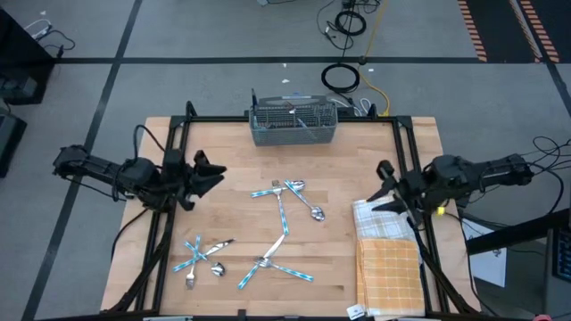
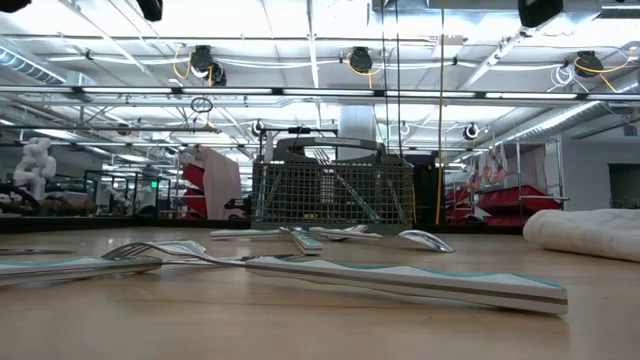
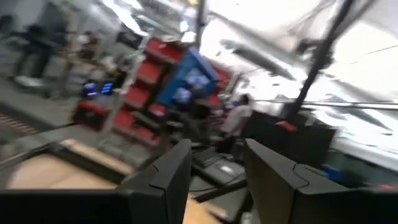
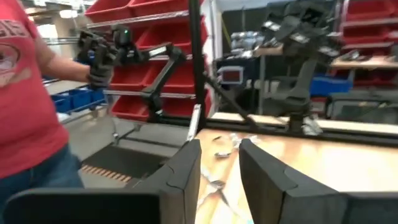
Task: Sort silverware
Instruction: Put the spoon into the silverware rack
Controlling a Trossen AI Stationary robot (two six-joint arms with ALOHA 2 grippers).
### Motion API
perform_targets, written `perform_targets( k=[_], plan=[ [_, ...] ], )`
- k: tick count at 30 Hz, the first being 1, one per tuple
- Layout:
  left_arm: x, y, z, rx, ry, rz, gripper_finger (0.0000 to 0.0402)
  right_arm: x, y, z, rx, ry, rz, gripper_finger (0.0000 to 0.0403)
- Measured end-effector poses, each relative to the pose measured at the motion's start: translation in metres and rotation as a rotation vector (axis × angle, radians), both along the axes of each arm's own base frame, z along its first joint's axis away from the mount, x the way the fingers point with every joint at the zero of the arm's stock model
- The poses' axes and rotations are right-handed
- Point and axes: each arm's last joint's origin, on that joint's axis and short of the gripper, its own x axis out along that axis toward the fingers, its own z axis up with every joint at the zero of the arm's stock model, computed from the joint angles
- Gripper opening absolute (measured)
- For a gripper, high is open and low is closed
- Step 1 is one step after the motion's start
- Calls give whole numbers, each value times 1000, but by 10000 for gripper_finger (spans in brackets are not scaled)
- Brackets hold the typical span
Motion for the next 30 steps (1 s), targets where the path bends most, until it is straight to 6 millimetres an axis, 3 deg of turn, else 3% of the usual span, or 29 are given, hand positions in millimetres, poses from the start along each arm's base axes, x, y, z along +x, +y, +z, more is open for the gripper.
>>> perform_targets(
  k=[5, 8, 10, 14, 16, 21, 24, 30],
  plan=[
    [-28, 6, 16, 40, -153, -49, 152, -44, -9, 2, 8, -87, -24, 81],
    [-45, 12, 18, 69, -167, -9, 152, -74, -18, 1, 13, -195, -126, 72],
    [-52, 15, 14, 65, -116, 19, 152, -75, -19, 4, 21, -243, -159, 68],
    [-58, 18, 0, 32, 20, 42, 152, -63, -16, -1, 40, -177, -114, 64],
    [-58, 18, -6, 29, 77, 56, 152, -51, -14, -16, 90, -94, -110, 64],
    [-57, 20, -17, 25, 154, 106, 152, -32, -10, -28, 314, -165, -78, 64],
    [-50, 18, -37, -15, 152, 105, 152, -17, -9, -46, 406, -79, -109, 64],
    [-37, 15, -86, -173, 85, 96, 152, 9, -7, -60, 500, 67, -218, 64]
  ],
)
